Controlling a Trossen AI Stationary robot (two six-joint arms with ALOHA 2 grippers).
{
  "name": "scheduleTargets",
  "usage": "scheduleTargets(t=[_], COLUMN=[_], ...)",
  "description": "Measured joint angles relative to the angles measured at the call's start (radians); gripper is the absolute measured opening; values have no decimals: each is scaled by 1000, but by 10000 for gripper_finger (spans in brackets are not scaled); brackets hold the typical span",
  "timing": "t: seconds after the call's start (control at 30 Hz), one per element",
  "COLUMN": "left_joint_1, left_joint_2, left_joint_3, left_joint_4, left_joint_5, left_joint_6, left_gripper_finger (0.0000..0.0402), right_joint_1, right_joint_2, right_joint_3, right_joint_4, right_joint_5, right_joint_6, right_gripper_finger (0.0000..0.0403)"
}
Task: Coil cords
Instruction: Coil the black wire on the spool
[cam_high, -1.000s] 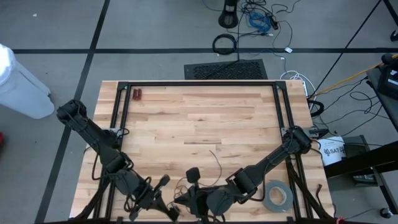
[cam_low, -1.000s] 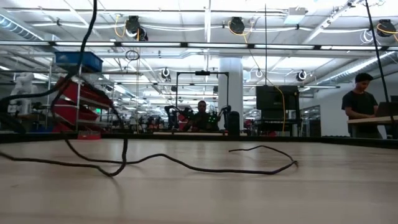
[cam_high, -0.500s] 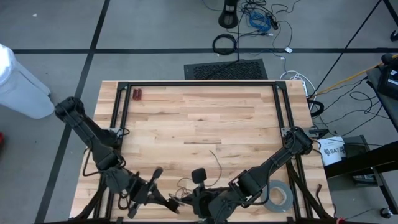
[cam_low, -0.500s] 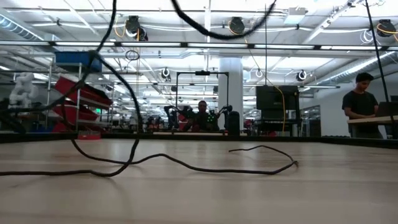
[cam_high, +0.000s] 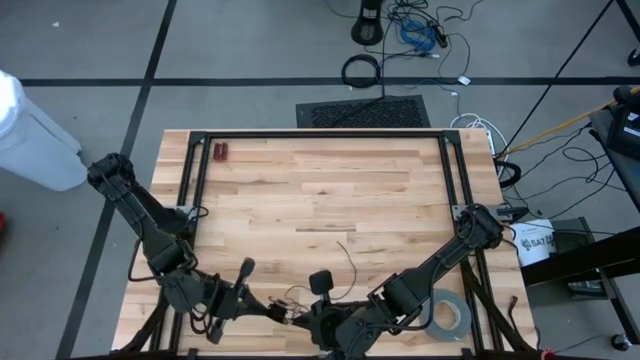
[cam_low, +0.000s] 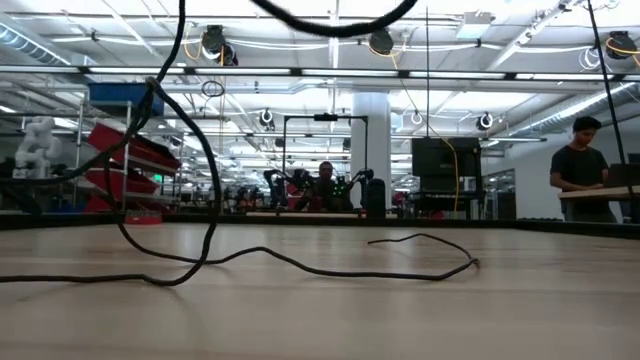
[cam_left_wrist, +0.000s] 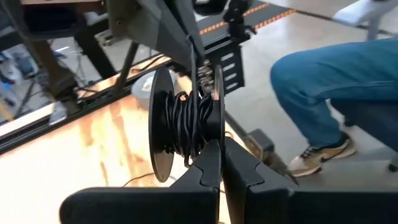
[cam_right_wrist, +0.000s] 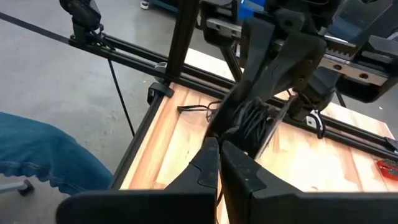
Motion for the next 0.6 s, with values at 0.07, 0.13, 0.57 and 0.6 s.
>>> scheduleTargets(t=[0.07, 0.13, 0.57, 0.6], left_joint_1=[-1, -1, -27, -32], left_joint_2=[0, -3, -25, -25], left_joint_3=[0, 0, 0, 0], left_joint_4=[-9, -7, 46, 63], left_joint_5=[-31, -50, -58, -59], left_joint_6=[1, 3, 59, 75], left_gripper_finger=[3, 3, 3, 3], right_joint_1=[0, 0, 1, 1], right_joint_2=[0, 0, 0, 0], right_joint_3=[0, 0, 0, 0], right_joint_4=[-1, -5, -73, -85], right_joint_5=[0, -5, -14, -25], right_joint_6=[1, 7, 46, 51], right_gripper_finger=[0, 0, 0, 0])
